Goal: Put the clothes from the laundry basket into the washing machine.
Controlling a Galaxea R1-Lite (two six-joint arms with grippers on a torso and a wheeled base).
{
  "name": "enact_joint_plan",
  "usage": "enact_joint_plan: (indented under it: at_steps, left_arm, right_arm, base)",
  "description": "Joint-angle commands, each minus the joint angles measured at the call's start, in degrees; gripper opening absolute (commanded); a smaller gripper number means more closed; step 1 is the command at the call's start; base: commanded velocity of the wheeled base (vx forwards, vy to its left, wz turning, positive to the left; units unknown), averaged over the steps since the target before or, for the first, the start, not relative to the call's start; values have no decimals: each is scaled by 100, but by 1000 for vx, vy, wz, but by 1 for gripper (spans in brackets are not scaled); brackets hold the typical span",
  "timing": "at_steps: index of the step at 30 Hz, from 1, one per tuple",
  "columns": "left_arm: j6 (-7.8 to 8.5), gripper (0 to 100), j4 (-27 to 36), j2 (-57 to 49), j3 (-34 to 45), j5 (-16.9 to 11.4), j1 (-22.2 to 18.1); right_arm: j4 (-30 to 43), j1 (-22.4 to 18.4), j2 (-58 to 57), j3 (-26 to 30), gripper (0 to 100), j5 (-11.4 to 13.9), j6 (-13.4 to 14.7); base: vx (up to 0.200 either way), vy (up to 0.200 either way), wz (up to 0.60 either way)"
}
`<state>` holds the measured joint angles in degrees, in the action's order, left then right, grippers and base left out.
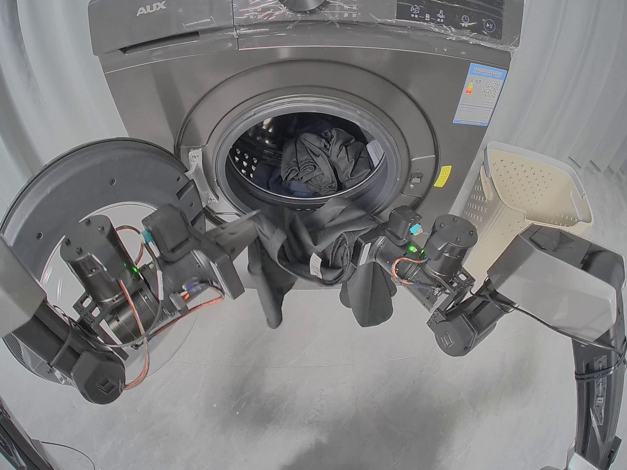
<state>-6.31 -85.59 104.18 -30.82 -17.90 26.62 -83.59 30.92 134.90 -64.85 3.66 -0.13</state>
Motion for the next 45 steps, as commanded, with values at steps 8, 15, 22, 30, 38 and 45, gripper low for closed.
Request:
enact_joint_plan:
  at_steps: [8,15,22,30,38,45]
  left_arm:
    - [315,0,-362,1825,269,-258,-175]
    - [306,100,-353,2115,-47,-214,-237]
    - [341,100,-362,2089,735,-249,-131]
    - [684,100,-371,2001,1649,-337,-17]
    - [500,100,-362,1772,357,-540,62]
    - [174,100,-353,2027,-750,-241,238]
  right_arm:
    - [62,468,-869,17,0,-93,13]
    - [141,512,-939,8,0,-120,22]
    - [150,424,-860,-396,0,-120,31]
    - [185,450,-860,-555,0,-225,49]
    - [194,547,-790,-484,0,-243,49]
    - [238,697,-667,-467,0,-322,49]
  base:
    - [0,0,0]
    - [0,0,0]
    - [0,0,0]
    - [0,0,0]
    - [0,0,0]
    - [0,0,0]
